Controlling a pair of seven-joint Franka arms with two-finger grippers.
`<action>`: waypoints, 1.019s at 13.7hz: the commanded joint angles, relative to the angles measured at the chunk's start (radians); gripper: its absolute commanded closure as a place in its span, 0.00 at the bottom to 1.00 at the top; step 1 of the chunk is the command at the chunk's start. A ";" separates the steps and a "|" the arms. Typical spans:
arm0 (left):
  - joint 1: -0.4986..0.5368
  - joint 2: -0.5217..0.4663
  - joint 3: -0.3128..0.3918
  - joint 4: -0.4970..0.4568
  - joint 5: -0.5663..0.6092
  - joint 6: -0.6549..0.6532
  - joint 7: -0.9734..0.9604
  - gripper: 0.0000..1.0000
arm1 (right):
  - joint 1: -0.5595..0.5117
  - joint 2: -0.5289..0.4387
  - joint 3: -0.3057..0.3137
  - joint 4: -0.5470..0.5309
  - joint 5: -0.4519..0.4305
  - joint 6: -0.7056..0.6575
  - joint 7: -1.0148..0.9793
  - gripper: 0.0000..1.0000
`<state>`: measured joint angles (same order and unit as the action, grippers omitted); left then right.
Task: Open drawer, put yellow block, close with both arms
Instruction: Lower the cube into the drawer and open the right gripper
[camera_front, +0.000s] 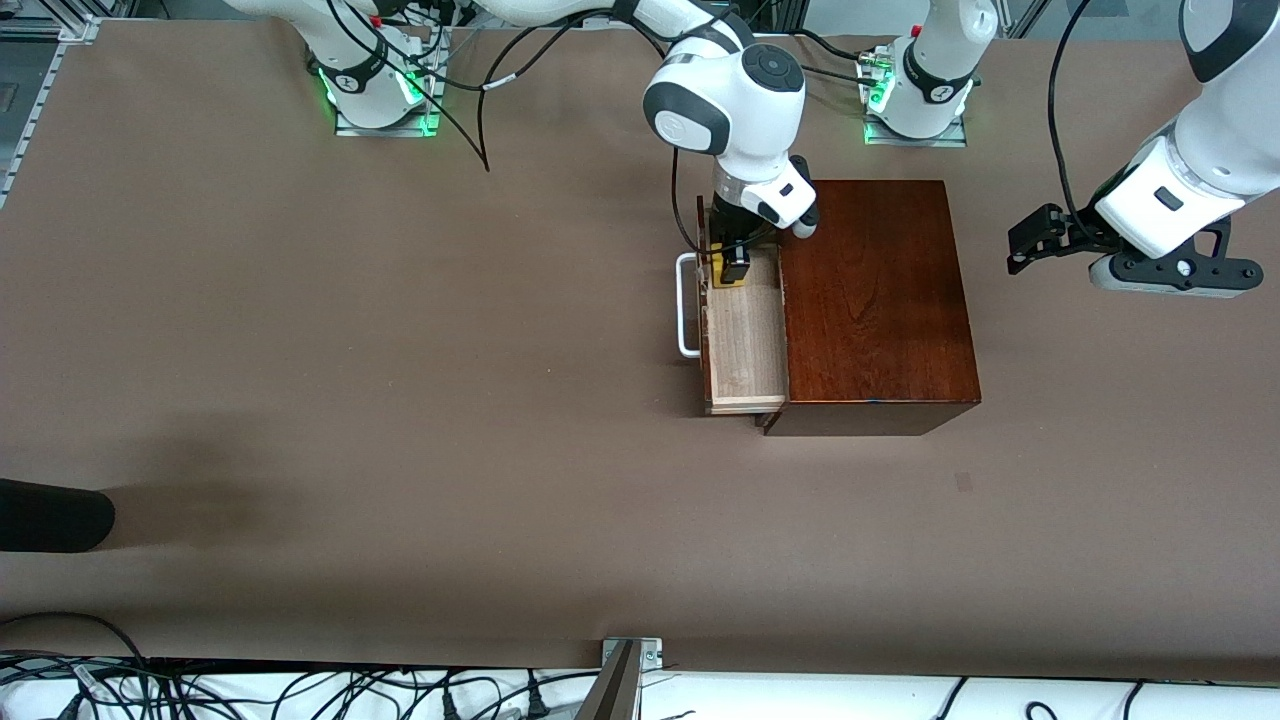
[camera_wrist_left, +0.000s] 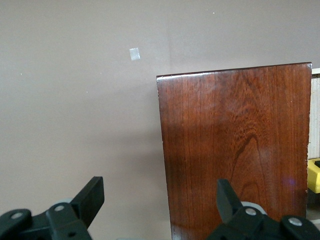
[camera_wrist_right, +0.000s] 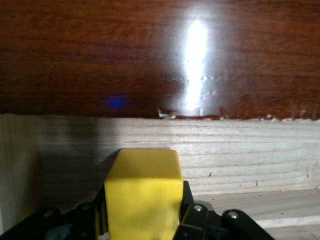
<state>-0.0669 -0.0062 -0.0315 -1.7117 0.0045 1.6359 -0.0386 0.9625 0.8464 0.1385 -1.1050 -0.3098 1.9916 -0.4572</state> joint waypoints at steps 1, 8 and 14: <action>0.002 0.000 -0.007 0.023 -0.008 -0.030 -0.009 0.00 | -0.004 0.010 0.000 0.034 -0.011 -0.014 -0.012 0.01; 0.002 0.011 -0.007 0.037 -0.009 -0.042 -0.010 0.00 | -0.114 -0.171 0.004 0.054 0.092 -0.106 -0.017 0.00; -0.001 0.012 -0.033 0.040 -0.012 -0.062 0.012 0.00 | -0.390 -0.377 -0.008 0.050 0.187 -0.270 -0.021 0.00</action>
<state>-0.0672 -0.0053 -0.0473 -1.7023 0.0045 1.6083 -0.0375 0.6531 0.5171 0.1168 -1.0206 -0.1700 1.7340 -0.4701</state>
